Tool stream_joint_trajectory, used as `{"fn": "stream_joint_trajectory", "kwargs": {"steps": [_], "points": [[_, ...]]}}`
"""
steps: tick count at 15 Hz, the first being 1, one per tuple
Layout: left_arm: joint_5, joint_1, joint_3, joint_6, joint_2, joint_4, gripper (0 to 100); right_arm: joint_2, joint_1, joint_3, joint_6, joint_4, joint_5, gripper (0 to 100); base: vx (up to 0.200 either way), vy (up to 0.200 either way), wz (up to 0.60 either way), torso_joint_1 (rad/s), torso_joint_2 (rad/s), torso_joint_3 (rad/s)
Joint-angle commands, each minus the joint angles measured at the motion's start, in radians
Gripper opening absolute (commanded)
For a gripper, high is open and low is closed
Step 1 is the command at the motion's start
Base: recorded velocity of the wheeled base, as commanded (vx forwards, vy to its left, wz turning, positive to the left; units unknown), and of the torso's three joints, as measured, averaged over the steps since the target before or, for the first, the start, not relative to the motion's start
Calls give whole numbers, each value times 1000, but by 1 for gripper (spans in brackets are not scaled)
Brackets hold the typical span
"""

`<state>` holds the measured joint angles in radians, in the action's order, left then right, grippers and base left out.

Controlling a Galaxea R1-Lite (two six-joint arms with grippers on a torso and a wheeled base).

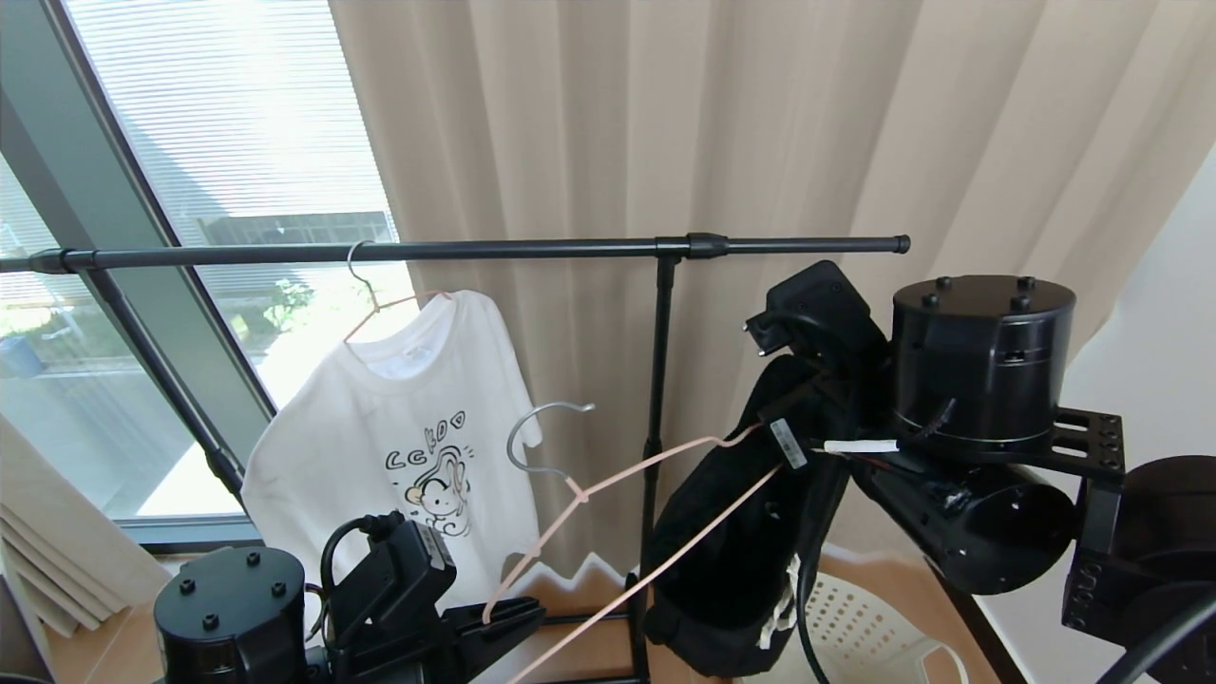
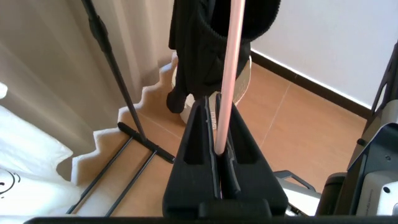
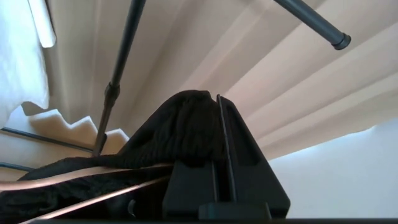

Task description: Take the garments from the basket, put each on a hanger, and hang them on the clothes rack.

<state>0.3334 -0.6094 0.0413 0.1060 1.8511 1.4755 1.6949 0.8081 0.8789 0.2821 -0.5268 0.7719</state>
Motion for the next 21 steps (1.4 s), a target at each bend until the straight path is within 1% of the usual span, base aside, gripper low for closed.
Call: {"fn": "stream_joint_trajectory", "kwargs": {"steps": [1,3,4,5,8,9,10,11,12,13,15,17,19,21], "points": [[-1,-1,-1,0,4,2,0,3,45,-11,0,-1,3,0,0,0,0,0,0,0],[-1,-1,0,0,5,2,0,2,82,-21,-1,-9,9,0,0,0,0,0,0,0],[-1,-1,0,0,5,2,0,2,82,-21,-1,-9,9,0,0,0,0,0,0,0],[-1,-1,0,0,4,2,0,5,131,-34,-1,-45,26,0,0,0,0,0,0,0],[-1,-1,0,-2,7,2,0,6,177,-44,-4,-78,24,0,0,0,0,0,0,0],[-1,-1,0,0,7,2,0,22,192,-37,-23,-94,26,0,0,0,0,0,0,0],[-1,-3,0,0,8,2,0,35,194,-32,-38,-110,33,0,0,0,0,0,0,0],[-1,-4,-3,0,10,2,0,57,195,-15,-50,-144,63,0,0,0,0,0,0,0],[-1,-7,-4,0,10,2,0,66,195,-5,-50,-160,73,0,0,0,0,0,0,0],[-1,-10,-8,1,8,2,0,78,192,8,-50,-200,83,0,0,0,0,0,0,0],[-1,-9,-8,1,10,2,0,75,192,22,-54,-231,83,0,0,0,0,0,0,0],[-1,-9,-1,0,10,6,0,83,198,20,-61,-237,84,0,0,0,0,0,0,0],[-1,-9,-1,-6,10,15,0,104,223,20,-70,-237,96,0,0,0,0,0,0,0],[-1,-9,-3,-26,10,39,0,126,233,26,-77,-242,112,0,0,0,0,0,0,0]]}}
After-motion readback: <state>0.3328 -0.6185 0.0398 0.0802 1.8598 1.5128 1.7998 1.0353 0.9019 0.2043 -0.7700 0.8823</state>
